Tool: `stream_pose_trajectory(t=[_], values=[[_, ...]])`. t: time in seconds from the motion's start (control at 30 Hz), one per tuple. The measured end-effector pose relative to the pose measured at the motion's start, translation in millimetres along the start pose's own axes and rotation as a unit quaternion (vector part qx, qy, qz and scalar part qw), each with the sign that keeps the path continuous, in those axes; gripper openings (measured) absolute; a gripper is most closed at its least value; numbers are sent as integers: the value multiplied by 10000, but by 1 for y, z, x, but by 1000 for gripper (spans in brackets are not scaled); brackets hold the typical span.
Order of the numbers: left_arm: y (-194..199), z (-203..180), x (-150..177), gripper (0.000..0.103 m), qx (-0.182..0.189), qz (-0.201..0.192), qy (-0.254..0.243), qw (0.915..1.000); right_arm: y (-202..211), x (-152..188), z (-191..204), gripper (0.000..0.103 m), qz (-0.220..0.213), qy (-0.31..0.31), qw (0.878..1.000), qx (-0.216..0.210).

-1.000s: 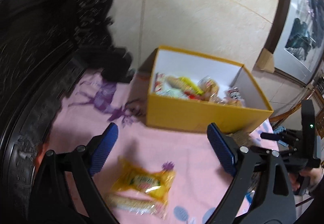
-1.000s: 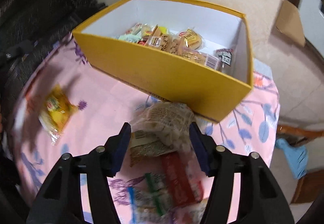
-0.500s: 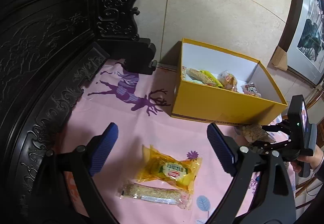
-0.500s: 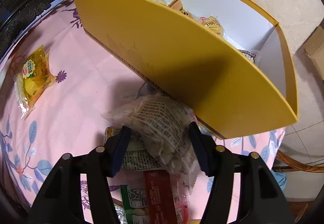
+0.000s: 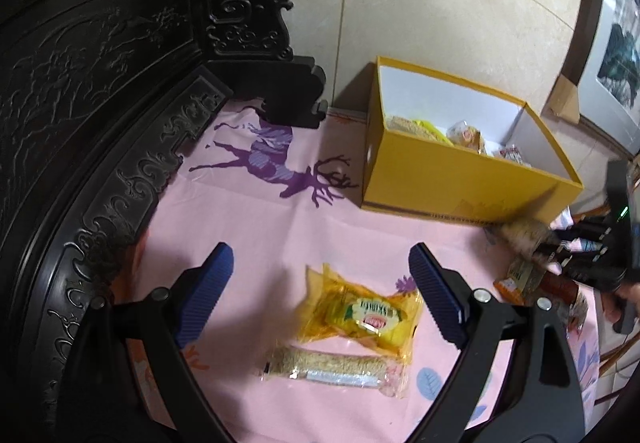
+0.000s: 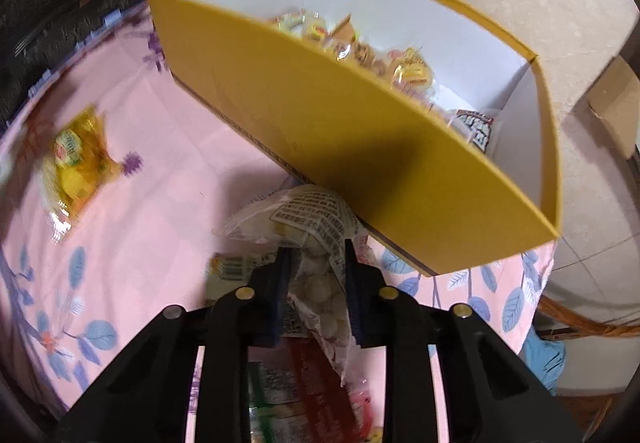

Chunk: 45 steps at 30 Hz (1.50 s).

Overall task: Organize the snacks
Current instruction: 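Grasp the yellow bread bun bag with the left gripper while the right grasps the white candy bag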

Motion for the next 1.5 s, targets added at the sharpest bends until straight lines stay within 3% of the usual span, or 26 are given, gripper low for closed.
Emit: stream_pose_trajectory(t=[0.27, 0.37, 0.5, 0.7, 0.87, 1.03, 1.13, 1.2, 1.33, 1.43, 1.5], values=[[-29, -24, 44, 91, 96, 566, -93, 9983, 69, -1, 19, 25, -752, -925, 9919, -432], [-40, -28, 56, 91, -18, 722, 21, 9974, 74, -1, 34, 25, -823, -1129, 9887, -543], [-58, -29, 69, 91, -137, 1014, 538, 9933, 76, 6, 54, 25, -810, -1474, 9824, -817], [-83, -22, 71, 92, -467, 1109, 860, 9890, 73, 20, 74, 25, -728, -1920, 9714, -1195], [-101, -21, 64, 91, -445, 1111, 552, 9913, 69, 26, 84, 26, -692, -2106, 9653, -1383], [-99, -19, 71, 82, -407, 1138, 282, 9923, 68, 27, 81, 26, -705, -2182, 9633, -1393], [-92, -16, 75, 82, -310, 1176, 328, 9920, 66, 28, 80, 26, -683, -2263, 9609, -1443], [-89, -14, 77, 82, -429, 1115, 105, 9928, 66, 27, 80, 26, -677, -2247, 9613, -1440], [-93, -14, 89, 82, -298, 1293, -101, 9911, 68, 26, 82, 26, -690, -2225, 9614, -1466], [-91, -15, 89, 68, -307, 1203, -231, 9920, 68, 26, 82, 26, -686, -2256, 9608, -1460], [-89, -16, 88, 51, -248, 1192, -236, 9923, 67, 27, 81, 26, -680, -2270, 9606, -1452]])
Point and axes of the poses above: each gripper's, at about its wrist camera, not at the fingertips, and y roughly against the way its jaws point, z to its left, x to its underside, the point moved 10 cm from there along -y, roughly the way its jaws point, and after that the axes turned 9 degrees about y, right-handed, at the moved point
